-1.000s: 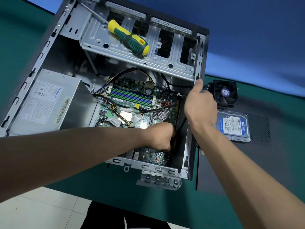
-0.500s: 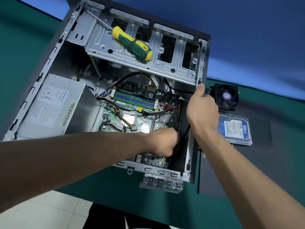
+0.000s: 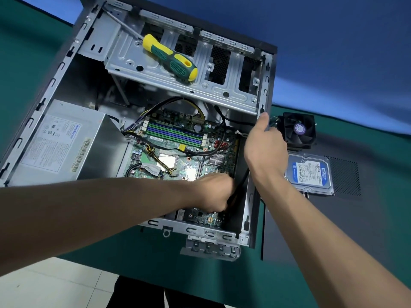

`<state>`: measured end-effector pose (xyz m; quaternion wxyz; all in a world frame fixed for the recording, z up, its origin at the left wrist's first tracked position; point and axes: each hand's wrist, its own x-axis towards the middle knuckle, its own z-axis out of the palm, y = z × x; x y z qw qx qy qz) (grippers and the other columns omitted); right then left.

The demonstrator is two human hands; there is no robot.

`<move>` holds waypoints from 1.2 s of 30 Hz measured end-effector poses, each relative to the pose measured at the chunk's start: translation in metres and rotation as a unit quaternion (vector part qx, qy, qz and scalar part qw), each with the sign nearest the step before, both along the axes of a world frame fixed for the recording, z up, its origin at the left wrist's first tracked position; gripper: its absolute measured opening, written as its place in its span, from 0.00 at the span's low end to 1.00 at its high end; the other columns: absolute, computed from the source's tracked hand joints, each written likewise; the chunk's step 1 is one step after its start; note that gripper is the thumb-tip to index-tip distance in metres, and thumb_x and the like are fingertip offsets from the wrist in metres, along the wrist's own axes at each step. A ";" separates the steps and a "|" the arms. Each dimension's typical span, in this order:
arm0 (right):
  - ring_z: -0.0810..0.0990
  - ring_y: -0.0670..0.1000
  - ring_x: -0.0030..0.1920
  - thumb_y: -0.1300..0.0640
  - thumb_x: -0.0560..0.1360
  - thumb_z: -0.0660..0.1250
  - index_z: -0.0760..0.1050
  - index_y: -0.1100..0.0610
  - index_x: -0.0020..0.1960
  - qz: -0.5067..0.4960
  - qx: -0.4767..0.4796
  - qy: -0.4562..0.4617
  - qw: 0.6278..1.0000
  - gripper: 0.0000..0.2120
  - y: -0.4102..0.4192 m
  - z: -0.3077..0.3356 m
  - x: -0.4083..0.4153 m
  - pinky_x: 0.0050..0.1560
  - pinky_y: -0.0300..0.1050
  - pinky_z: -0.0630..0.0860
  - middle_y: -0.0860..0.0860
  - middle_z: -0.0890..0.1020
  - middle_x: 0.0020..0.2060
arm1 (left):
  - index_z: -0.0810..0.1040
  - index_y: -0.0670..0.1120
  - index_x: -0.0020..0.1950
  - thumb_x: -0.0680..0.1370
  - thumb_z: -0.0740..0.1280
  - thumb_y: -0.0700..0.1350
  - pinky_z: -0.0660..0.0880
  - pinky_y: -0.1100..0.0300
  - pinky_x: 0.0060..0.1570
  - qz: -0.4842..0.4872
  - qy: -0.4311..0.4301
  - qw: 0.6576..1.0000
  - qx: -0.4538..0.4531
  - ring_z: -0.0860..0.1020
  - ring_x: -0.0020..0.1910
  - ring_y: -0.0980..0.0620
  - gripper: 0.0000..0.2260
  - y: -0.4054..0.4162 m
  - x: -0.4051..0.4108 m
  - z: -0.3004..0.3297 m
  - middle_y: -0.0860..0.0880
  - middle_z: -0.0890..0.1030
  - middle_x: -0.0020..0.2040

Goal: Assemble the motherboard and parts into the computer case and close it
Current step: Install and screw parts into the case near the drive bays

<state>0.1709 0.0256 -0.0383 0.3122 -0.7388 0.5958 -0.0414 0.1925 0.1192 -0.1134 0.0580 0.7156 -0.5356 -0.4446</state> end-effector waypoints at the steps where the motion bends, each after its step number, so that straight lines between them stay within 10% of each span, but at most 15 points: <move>1: 0.69 0.55 0.45 0.41 0.81 0.44 0.74 0.59 0.58 0.000 0.000 -0.001 1.000 0.29 0.000 0.000 0.000 0.47 0.48 0.64 0.57 0.79 0.52 | 0.75 0.36 0.39 0.72 0.65 0.34 0.57 0.70 0.13 -0.002 0.000 1.000 -0.001 0.68 0.24 0.53 0.02 0.000 -0.001 0.000 0.47 0.69 0.28; 13: 0.70 0.55 0.45 0.41 0.81 0.44 0.74 0.60 0.57 0.002 -0.009 0.000 1.000 0.29 -0.001 -0.002 0.000 0.46 0.47 0.63 0.52 0.73 0.43 | 0.64 0.44 0.28 0.75 0.69 0.42 0.58 0.66 0.23 -0.025 -0.004 0.999 -0.027 0.66 0.25 0.58 0.19 0.006 0.002 -0.003 0.50 0.67 0.26; 36: 0.71 0.56 0.43 0.40 0.81 0.44 0.74 0.59 0.51 -0.005 -0.019 -0.001 1.000 0.28 -0.001 -0.005 0.000 0.45 0.48 0.64 0.52 0.74 0.42 | 0.65 0.43 0.30 0.75 0.66 0.41 0.58 0.65 0.23 -0.023 -0.031 0.999 -0.023 0.65 0.24 0.57 0.16 0.006 0.000 0.003 0.49 0.66 0.27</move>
